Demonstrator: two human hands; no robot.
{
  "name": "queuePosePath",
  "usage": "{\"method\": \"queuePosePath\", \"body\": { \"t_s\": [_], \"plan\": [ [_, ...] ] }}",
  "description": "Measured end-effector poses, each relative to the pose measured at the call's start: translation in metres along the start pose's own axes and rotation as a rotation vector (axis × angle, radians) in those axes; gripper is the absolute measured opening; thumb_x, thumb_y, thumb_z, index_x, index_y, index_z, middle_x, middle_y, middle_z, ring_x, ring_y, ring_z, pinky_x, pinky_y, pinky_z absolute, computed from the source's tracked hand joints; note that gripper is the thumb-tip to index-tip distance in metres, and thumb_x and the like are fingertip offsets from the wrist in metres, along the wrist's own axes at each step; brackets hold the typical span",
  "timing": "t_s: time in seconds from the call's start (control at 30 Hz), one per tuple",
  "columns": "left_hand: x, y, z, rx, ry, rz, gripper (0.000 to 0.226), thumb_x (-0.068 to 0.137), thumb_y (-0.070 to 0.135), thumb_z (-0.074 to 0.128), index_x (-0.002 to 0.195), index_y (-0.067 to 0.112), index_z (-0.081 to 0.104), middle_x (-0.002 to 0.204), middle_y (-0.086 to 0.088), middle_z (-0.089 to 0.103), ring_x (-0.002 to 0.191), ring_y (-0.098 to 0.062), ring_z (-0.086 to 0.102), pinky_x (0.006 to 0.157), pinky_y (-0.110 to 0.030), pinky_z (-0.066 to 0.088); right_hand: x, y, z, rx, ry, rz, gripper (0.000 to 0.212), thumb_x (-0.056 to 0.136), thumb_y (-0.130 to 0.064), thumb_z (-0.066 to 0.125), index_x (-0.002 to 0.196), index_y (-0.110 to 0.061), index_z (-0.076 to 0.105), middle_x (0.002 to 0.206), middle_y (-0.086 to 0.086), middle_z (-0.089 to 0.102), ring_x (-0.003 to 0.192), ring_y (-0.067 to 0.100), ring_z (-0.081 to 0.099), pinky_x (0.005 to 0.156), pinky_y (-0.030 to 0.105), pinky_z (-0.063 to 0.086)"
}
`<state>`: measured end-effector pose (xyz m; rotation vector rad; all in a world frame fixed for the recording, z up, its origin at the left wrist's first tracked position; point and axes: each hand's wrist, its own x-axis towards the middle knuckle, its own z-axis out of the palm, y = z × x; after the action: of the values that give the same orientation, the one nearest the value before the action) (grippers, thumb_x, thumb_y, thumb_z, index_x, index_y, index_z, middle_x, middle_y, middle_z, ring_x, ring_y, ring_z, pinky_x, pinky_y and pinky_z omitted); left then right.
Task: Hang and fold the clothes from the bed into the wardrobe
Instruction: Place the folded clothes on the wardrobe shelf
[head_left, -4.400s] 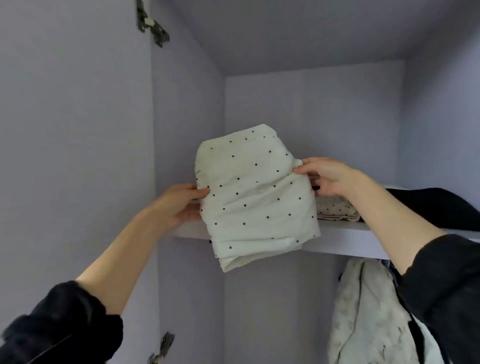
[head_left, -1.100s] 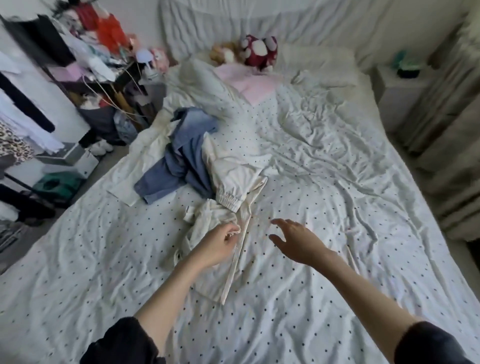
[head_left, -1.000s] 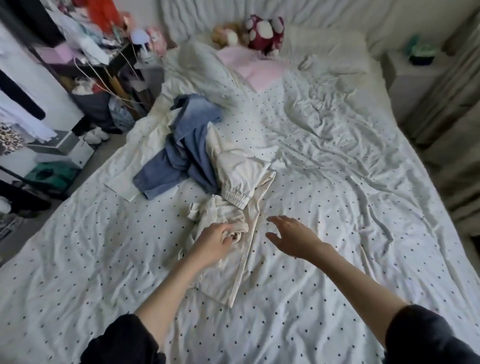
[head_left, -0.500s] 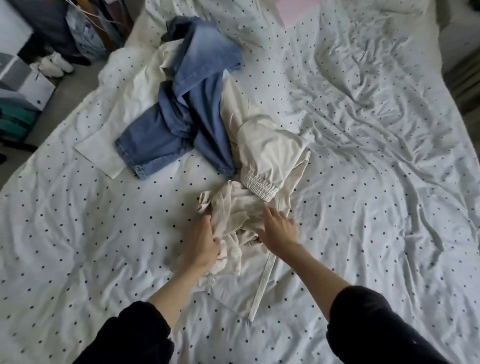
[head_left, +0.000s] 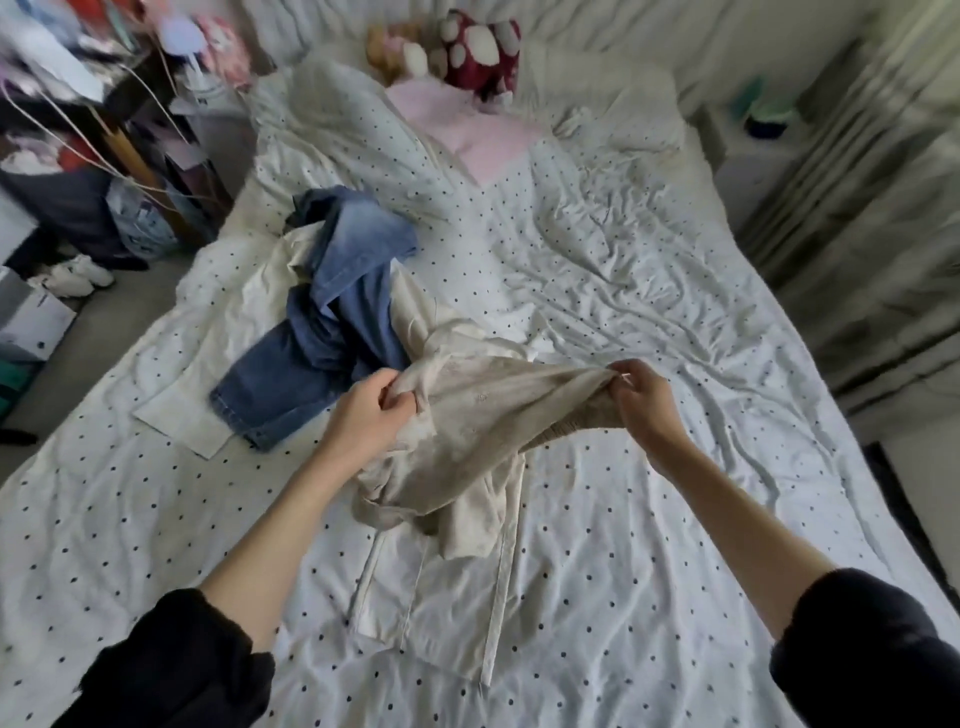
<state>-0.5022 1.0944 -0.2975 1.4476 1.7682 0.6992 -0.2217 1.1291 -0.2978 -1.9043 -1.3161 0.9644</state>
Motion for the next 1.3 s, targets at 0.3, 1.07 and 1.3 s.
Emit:
{"method": "queuePosePath", "body": {
  "t_s": [0.3,1.07,1.3],
  "plan": [
    [-0.005,0.146,0.032,-0.035,-0.047,0.335,0.008,0.092,0.012,0.054,0.089,0.006,0.057,0.077,-0.010,0.062,0.061,-0.010,0.055,0.051,-0.014,0.038,-0.021,-0.027,-0.161,0.173,0.371,-0.209,0.019,0.092,-0.005,0.049,0.100,-0.013,0.065,0.090,0.005,0.065,0.078,0.015,0.060,0.068,0.024,0.053],
    [-0.045,0.068,0.238,0.493,-0.678,0.040,0.032,0.097,0.027,0.047,0.128,0.020,0.053,0.129,-0.001,0.055,0.115,-0.015,0.053,0.087,-0.021,0.040,-0.073,0.254,-0.145,-0.221,-0.194,0.544,0.023,0.098,-0.022,0.044,0.105,-0.009,0.062,0.114,0.015,0.061,0.109,0.029,0.056,0.077,0.027,0.038],
    [0.005,0.080,0.311,0.645,-0.518,0.260,0.046,0.097,0.017,0.044,0.142,0.011,0.035,0.150,-0.006,0.029,0.138,-0.021,0.026,0.113,-0.034,0.022,-0.053,0.321,-0.130,-0.056,-0.120,0.740,0.021,0.094,-0.019,0.048,0.098,0.000,0.056,0.086,0.010,0.054,0.084,0.028,0.056,0.066,0.031,0.040]
  ]
}}
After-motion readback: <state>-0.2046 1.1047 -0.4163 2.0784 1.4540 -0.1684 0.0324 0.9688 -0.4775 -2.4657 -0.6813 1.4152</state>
